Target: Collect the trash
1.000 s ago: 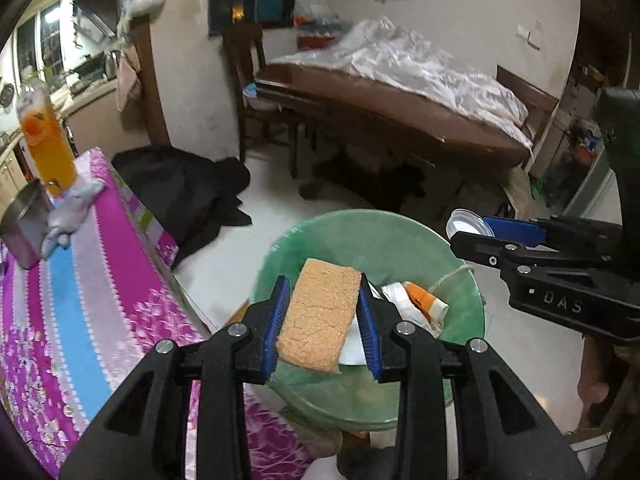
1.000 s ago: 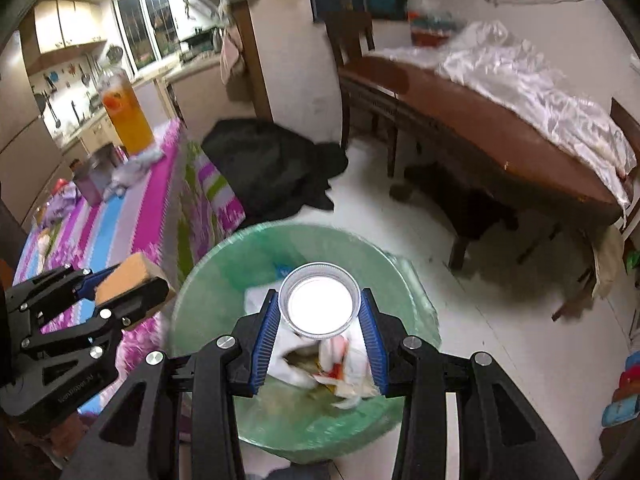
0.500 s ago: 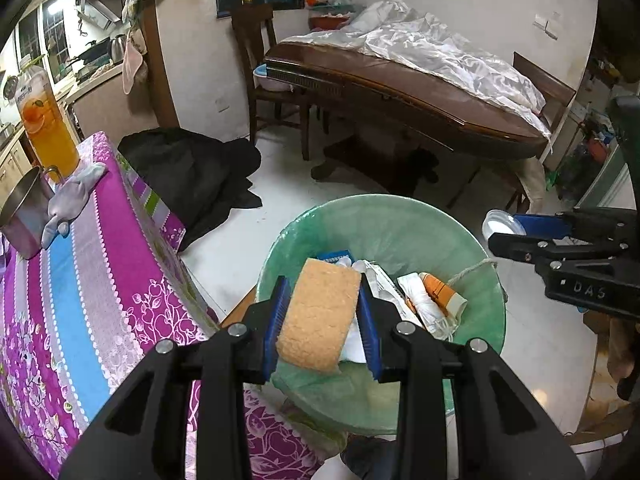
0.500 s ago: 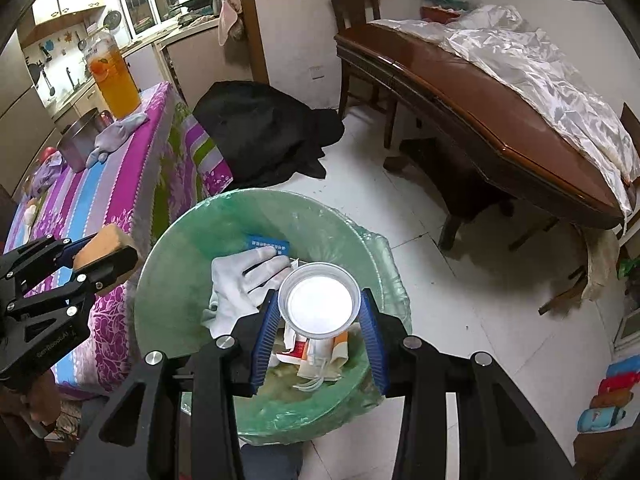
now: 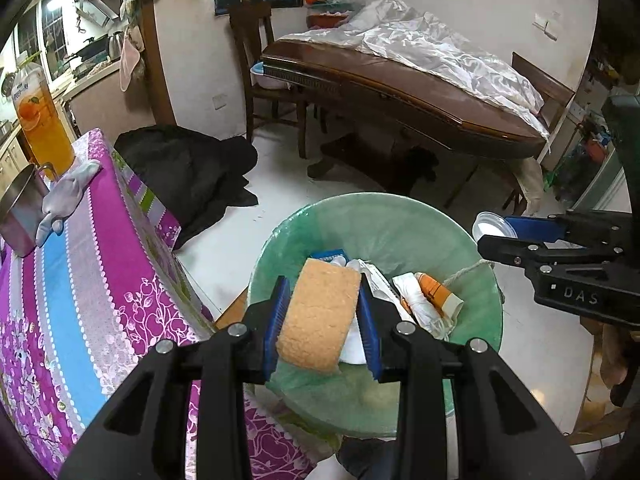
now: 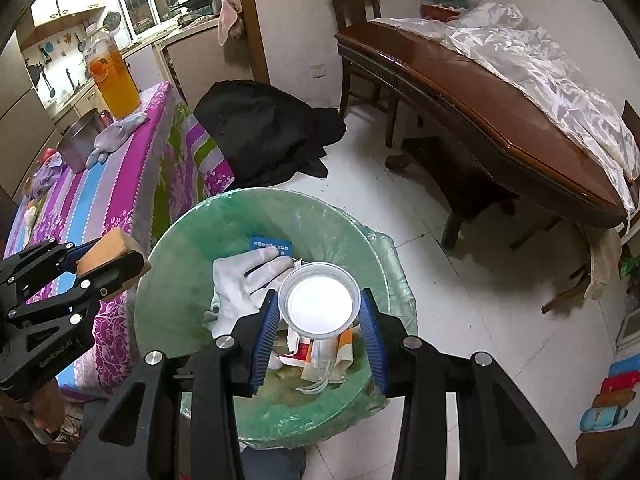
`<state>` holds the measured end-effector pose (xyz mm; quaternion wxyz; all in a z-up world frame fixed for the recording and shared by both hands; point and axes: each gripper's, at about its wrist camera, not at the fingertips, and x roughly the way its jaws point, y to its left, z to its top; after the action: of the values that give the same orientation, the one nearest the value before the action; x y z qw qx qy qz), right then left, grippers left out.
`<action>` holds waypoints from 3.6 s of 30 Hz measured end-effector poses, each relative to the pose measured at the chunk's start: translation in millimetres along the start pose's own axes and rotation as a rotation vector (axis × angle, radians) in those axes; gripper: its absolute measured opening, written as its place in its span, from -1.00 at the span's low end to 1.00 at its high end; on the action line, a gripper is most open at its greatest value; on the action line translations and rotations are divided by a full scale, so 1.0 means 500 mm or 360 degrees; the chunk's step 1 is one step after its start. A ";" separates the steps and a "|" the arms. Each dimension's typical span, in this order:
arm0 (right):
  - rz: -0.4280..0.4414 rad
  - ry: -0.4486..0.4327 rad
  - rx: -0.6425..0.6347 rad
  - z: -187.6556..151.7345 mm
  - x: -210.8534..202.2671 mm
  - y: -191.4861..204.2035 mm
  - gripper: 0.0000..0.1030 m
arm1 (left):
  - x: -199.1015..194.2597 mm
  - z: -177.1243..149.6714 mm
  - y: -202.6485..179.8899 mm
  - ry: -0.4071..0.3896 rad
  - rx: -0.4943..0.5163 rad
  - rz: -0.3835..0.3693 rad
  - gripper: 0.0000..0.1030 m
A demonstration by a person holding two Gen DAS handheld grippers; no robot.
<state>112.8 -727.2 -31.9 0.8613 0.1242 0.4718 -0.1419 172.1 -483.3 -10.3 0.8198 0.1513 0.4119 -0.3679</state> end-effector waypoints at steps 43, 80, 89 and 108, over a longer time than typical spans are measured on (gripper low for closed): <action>-0.0438 -0.1077 0.0109 -0.347 -0.284 0.167 0.90 | -0.247 -0.188 0.047 -0.0704 0.0002 0.0077 0.89; -0.0625 -0.1455 0.0308 -0.780 -0.470 0.287 0.90 | -0.411 -0.453 -0.031 -0.1008 0.0129 -0.0067 0.89; -0.0615 -0.1444 0.0288 -0.805 -0.485 0.306 0.90 | -0.416 -0.458 -0.035 -0.0989 0.0129 -0.0057 0.89; -0.0596 -0.1434 0.0261 -0.790 -0.487 0.311 0.90 | -0.415 -0.468 -0.037 -0.0974 0.0137 -0.0018 0.89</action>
<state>-263.4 -414.1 -19.8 0.9267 0.0309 0.0541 -0.3706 -54.3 -267.4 10.2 0.8965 0.0658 0.1309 -0.4181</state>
